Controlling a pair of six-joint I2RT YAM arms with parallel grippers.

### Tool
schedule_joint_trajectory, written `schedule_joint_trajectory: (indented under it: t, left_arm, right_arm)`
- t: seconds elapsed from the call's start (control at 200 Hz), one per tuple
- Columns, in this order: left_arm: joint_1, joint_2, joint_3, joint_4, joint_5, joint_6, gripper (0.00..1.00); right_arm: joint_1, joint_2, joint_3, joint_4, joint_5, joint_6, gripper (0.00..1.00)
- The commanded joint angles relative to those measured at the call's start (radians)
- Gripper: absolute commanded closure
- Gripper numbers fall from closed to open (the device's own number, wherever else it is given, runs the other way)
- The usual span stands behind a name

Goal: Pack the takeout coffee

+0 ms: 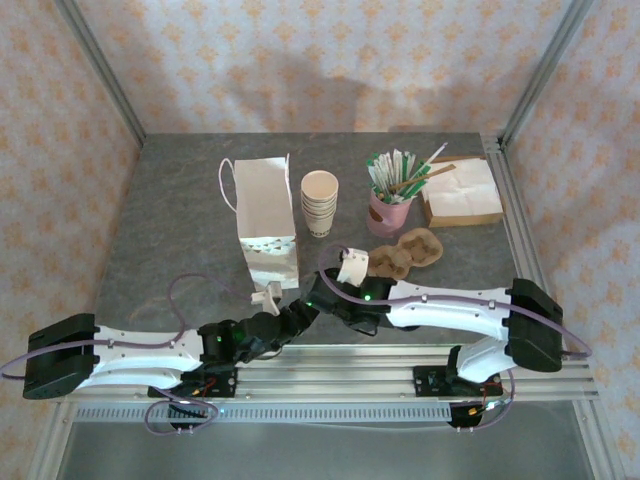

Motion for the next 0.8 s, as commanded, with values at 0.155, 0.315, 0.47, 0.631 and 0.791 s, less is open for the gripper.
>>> schedule_joint_trajectory:
  t: [0.155,0.315,0.47,0.631,0.791]
  left_arm:
    - [-0.011,-0.089,-0.022,-0.044,-0.067,0.022,0.50]
    - [-0.012,-0.169,-0.028,-0.174,-0.089,0.021,0.51]
    - [-0.013,-0.215,-0.052,-0.219,-0.101,0.010,0.51]
    - [-0.011,-0.265,-0.059,-0.278,-0.123,0.011,0.52]
    - [-0.012,-0.273,-0.060,-0.304,-0.125,0.009,0.52]
  right_arm:
    - [0.015,0.103,0.027,-0.103,-0.154,0.082,0.30]
    - [0.014,0.119,0.084,-0.142,-0.130,0.053,0.24]
    - [0.014,0.134,0.144,-0.194,-0.095,0.024,0.23]
    - [0.014,0.133,0.184,-0.209,-0.076,0.000,0.22]
    - [0.014,0.132,0.210,-0.202,-0.068,-0.014,0.21]
